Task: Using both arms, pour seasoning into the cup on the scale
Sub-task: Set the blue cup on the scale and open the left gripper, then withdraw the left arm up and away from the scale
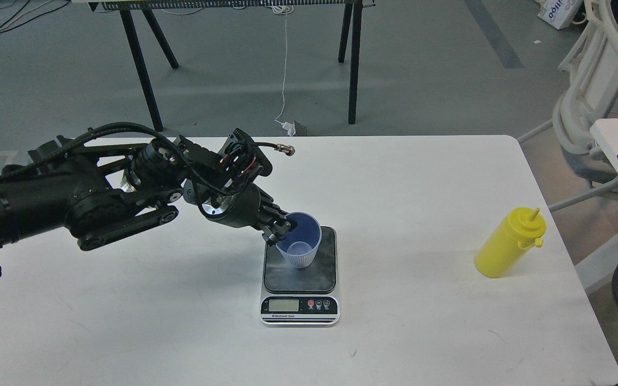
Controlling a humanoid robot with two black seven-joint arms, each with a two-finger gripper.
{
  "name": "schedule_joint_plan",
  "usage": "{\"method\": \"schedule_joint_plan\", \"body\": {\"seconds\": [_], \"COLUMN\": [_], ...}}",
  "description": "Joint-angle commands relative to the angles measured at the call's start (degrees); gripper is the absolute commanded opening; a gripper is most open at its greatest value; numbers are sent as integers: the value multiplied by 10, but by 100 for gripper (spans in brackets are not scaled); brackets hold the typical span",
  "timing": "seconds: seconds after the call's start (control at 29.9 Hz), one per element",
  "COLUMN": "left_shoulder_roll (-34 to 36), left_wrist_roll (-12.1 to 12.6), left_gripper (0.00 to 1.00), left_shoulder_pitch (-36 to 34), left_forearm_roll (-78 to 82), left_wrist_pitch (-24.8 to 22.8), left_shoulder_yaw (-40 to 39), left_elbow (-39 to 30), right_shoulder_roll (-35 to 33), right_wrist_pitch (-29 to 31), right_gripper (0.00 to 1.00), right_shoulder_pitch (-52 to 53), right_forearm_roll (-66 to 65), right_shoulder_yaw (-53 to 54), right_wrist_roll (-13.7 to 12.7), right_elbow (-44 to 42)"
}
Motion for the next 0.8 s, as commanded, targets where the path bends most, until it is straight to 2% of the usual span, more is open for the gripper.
{"method": "schedule_joint_plan", "body": {"seconds": [0.0,0.03,0.17,0.33,0.47,0.57,0.77], "left_shoulder_roll": [2,2,4,31,53,66,62], "left_wrist_roll": [1,1,0,-3,-5,-4,-5], "left_gripper": [66,70,76,83,95,99,99], "left_shoulder_pitch": [1,0,-1,0,-1,1,3], "left_forearm_roll": [-5,-6,-18,-110,-244,-370,-645], "left_wrist_pitch": [1,1,2,1,0,1,0], "left_shoulder_yaw": [-5,-8,-33,-88,-141,-178,-203], "left_elbow": [-1,-1,-2,-10,-11,2,106], "right_shoulder_roll": [0,0,0,-1,-28,-43,-51], "right_wrist_pitch": [0,0,0,0,0,0,0], "right_gripper": [100,100,100,100,100,100,100], "right_shoulder_pitch": [0,-1,-7,-22,-49,-97,-242], "right_forearm_roll": [0,0,0,0,2,8,11], "right_shoulder_yaw": [0,0,0,1,3,10,39], "right_wrist_roll": [0,0,0,0,0,0,0], "right_elbow": [0,0,1,2,28,72,186]}}
